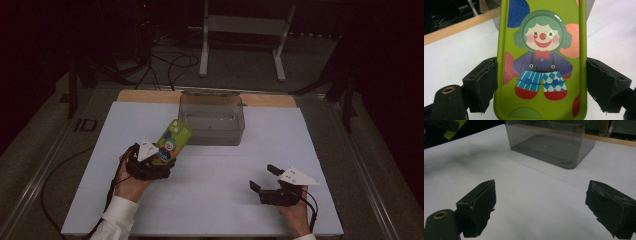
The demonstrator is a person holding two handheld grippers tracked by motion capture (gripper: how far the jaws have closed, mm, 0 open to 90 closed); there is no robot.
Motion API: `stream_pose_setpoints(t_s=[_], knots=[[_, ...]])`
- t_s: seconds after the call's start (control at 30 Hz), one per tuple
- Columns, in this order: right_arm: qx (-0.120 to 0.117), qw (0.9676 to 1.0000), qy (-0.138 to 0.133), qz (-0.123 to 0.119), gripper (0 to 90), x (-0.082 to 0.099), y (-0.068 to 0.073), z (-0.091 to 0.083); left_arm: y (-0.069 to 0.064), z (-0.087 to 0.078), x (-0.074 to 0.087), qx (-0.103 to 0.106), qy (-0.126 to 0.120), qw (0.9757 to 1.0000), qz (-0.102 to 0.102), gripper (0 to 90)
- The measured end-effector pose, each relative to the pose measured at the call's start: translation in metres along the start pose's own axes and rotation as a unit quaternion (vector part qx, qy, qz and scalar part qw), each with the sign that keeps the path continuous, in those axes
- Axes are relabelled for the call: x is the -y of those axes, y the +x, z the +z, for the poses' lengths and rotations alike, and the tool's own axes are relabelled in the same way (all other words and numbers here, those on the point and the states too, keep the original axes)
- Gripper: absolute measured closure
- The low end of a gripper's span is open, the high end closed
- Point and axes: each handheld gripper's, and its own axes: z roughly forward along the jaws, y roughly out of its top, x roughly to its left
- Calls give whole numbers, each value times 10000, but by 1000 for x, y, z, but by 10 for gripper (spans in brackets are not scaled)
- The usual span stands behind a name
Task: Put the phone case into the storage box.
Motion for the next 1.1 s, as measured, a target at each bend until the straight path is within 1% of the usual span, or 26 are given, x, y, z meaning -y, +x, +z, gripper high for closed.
stream_pose_setpoints(t_s=[0.07,0.13,0.17,0.23,0.3,0.47,0.57,0.6,0.7,0.8,0.87,0.93,1.1], knots=[[-42,10000,35,12,96,-5,1,1,-3,0,-1,-7,-38,10000,-13,162],[-147,9999,34,37,96,-10,2,2,-4,0,-2,4,-49,10000,-1,161],[-207,9997,26,93,96,-12,2,3,-7,1,-3,-6,-97,10000,-17,162],[-334,9992,-24,198,96,-16,3,5,-9,1,-4,27,-109,9999,-33,162],[-407,9988,-54,263,96,-21,4,8,-10,1,-5,51,-131,9999,-60,161],[-464,9987,-7,230,96,-29,12,17,-14,3,-7,26,-204,9997,-87,161],[-469,9987,11,221,96,-31,13,19,-16,2,-8,13,-236,9997,-105,162],[-492,9985,56,229,96,-34,17,23,-17,2,-8,-13,-258,9996,-110,162],[-527,9983,114,238,96,-39,22,32,-18,1,-8,-61,-335,9993,-143,161],[-605,9977,92,305,96,-42,25,37,-20,1,-9,-101,-395,9990,-196,162],[-598,9977,76,321,96,-43,27,39,-21,1,-9,-101,-418,9988,-231,161],[-652,9972,52,369,91,-48,31,44,-22,1,-9,-114,-435,9987,-238,161],[-720,9968,24,349,91,-55,38,53,-26,2,-8,-116,-461,9985,-259,162]])
